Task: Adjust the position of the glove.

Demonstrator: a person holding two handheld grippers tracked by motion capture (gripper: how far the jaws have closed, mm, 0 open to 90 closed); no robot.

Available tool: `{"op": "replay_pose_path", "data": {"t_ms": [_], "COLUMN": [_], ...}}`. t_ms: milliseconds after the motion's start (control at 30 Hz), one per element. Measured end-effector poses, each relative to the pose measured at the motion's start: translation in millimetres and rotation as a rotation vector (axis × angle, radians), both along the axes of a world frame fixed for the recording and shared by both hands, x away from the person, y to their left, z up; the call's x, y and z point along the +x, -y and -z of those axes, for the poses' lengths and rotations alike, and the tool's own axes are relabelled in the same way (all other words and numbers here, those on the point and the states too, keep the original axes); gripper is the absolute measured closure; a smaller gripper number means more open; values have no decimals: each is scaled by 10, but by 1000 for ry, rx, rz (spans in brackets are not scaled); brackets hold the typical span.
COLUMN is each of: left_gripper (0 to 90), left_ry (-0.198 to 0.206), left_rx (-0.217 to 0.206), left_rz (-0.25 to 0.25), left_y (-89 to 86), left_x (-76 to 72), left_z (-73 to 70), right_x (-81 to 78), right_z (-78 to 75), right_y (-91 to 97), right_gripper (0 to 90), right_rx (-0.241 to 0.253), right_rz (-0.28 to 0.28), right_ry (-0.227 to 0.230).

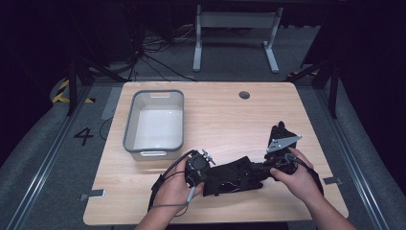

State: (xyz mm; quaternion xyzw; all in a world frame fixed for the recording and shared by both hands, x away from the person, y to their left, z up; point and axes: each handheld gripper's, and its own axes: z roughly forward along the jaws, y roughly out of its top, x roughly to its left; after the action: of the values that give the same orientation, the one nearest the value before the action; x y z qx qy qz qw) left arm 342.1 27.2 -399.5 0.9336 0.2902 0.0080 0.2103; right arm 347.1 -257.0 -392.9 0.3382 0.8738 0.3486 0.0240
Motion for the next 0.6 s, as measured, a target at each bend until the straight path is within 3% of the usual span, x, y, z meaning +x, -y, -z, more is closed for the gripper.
{"op": "replay_pose_path", "data": {"t_ms": [267,467,567,600], "left_gripper": [859,855,846,714], "left_ry": [-11,-16,-4,-1], "left_rx": [30,58,48,45], "left_rz": [51,50,38,32], "left_y": [89,89,67,63], "left_x": [124,193,202,206], "left_z": [74,168,165,164], "right_x": [-174,-205,-202,-196], "right_z": [94,198,213,217], "right_y": [-19,-43,-50,-44], "right_gripper": [839,857,861,862], "right_rx": [-58,-100,-116,-112], "right_rz": [54,66,69,63], "right_ry": [-45,-84,-84,-95]}}
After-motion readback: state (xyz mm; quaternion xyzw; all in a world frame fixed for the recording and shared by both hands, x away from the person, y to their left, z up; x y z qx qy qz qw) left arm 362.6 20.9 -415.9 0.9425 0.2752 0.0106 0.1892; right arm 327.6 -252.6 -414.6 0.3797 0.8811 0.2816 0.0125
